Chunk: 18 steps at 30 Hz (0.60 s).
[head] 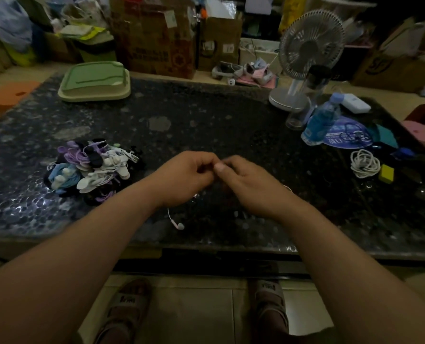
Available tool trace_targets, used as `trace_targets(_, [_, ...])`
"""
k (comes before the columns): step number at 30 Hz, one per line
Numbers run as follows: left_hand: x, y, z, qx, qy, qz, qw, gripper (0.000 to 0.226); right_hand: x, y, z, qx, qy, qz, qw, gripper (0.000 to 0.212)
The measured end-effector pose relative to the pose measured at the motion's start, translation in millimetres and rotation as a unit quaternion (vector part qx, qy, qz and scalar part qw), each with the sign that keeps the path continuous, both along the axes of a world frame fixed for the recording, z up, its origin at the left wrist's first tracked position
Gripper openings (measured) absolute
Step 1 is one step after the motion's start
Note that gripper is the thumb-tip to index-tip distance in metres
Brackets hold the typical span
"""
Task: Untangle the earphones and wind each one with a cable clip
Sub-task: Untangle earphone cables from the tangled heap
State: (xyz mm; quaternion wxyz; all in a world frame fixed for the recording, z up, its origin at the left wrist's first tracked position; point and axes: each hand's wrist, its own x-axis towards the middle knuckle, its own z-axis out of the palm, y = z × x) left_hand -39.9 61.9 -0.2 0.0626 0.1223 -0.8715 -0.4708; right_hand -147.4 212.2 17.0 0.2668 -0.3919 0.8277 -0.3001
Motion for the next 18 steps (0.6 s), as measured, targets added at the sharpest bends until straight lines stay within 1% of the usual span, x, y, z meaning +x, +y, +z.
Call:
trace_targets(1, [0,0,1,0.005,0.009,0.012,1.0,0.009,-2,-1,-1,-0.009,0.005,-0.002,1.0,0.034])
trace_targets(2, [1,-2,3,0.012,0.01,0.025,1.0,0.006,-5,0,0,-0.03,0.01,-0.027,0.999,0.038])
trace_targets(3, [2,-5,5,0.017,0.001,0.036,0.999,0.005,-12,2,3,-0.063,0.0,-0.079,0.995,0.04])
trace_targets(5, [7,-15,9,0.027,-0.027,0.044,0.998,0.014,-30,10,13,-0.129,-0.049,-0.2,0.97,0.039])
trace_targets(6, [10,-20,9,0.038,-0.036,0.044,0.998,0.019,-40,14,14,-0.141,-0.068,-0.236,0.959,0.037])
trace_targets(7, [12,-24,9,0.046,-0.037,0.043,0.997,0.022,-46,18,12,-0.123,-0.069,-0.244,0.959,0.033])
trace_targets(8, [13,-25,8,0.047,-0.036,0.043,0.997,0.022,-50,20,7,-0.082,-0.037,-0.227,0.97,0.028])
trace_targets(9, [14,-26,6,0.043,-0.034,0.043,0.998,0.022,-50,21,0,-0.043,0.024,-0.201,0.978,0.024])
trace_targets(10, [13,-24,5,0.039,-0.032,0.038,0.998,0.021,-46,21,-5,-0.028,0.085,-0.175,0.981,0.024])
trace_targets(11, [11,-20,4,0.035,-0.031,0.031,0.998,0.02,-37,17,-5,-0.04,0.124,-0.145,0.981,0.027])
trace_targets(12, [9,-16,4,0.031,-0.028,0.024,0.999,0.019,-28,13,-3,-0.064,0.127,-0.111,0.984,0.029])
trace_targets(13, [6,-13,4,0.024,-0.021,0.018,0.999,0.018,-19,7,-1,-0.089,0.096,-0.078,0.988,0.03])
trace_targets(14, [4,-10,4,0.013,-0.014,0.012,1.0,0.017,-10,2,1,-0.091,0.053,-0.042,0.994,0.03])
trace_targets(15, [2,-8,3,0.004,-0.008,0.009,1.0,0.017,-5,-3,2,-0.072,0.025,-0.012,0.997,0.034])
trace_targets(16, [2,-8,3,-0.002,-0.009,0.011,1.0,0.019,-2,-5,0,-0.053,0.021,0.003,0.998,0.039])
trace_targets(18, [4,-9,5,0.008,-0.021,0.021,1.0,0.019,-4,-6,5,-0.056,0.011,-0.024,0.998,0.043])
